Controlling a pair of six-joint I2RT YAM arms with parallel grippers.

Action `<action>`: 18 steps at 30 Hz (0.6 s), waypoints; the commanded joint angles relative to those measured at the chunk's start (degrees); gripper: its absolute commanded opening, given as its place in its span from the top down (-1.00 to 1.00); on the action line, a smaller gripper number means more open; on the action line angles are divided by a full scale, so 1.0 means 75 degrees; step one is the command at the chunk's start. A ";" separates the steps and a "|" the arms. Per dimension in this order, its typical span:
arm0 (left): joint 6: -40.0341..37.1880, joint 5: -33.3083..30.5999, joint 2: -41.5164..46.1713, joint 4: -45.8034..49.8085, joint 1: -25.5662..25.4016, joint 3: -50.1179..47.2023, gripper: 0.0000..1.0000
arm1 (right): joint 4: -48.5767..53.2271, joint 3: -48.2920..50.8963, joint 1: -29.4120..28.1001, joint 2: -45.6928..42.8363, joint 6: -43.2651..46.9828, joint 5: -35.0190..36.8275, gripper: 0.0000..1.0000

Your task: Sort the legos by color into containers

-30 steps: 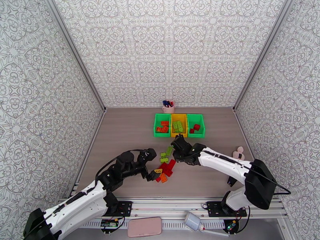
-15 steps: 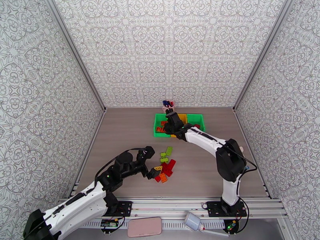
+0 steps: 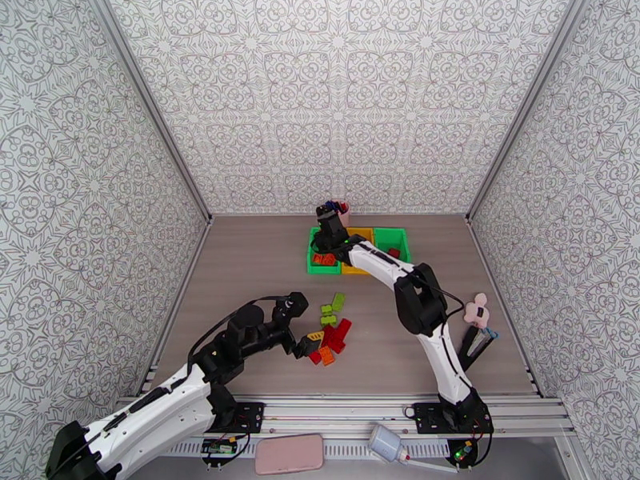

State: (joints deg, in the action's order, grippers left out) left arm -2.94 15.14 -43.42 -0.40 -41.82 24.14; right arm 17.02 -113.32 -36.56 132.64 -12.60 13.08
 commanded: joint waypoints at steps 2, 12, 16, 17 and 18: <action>0.0128 -0.0073 0.0106 0.0159 0.0081 -0.0047 -0.99 | 0.0297 -0.0276 0.0033 -0.0282 -0.0031 -0.0127 -0.08; 0.0174 -0.0291 0.0059 0.0054 0.0092 -0.0087 -0.99 | -0.0136 0.2308 0.0029 -0.2438 -0.0273 -0.0174 -0.56; 0.0006 -0.0193 0.0139 0.0185 0.0107 -0.0041 -0.99 | 0.0227 0.3628 0.0022 -0.3398 -0.0987 -0.0180 -0.61; -0.0039 -0.0178 0.0161 0.0233 0.0125 -0.0016 -0.99 | 0.0436 0.3889 0.0011 -0.3598 -0.1265 -0.0137 -0.63; -0.0087 -0.0168 0.0173 0.0273 0.0126 -0.0004 -0.99 | 0.0654 0.4109 0.0005 -0.3779 -0.1654 -0.0096 -0.65</action>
State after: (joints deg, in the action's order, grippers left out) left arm -1.91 13.26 -43.05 -0.08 -41.45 24.14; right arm 17.50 -86.96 -36.42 106.96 -18.09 11.77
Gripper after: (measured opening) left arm 0.996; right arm 0.820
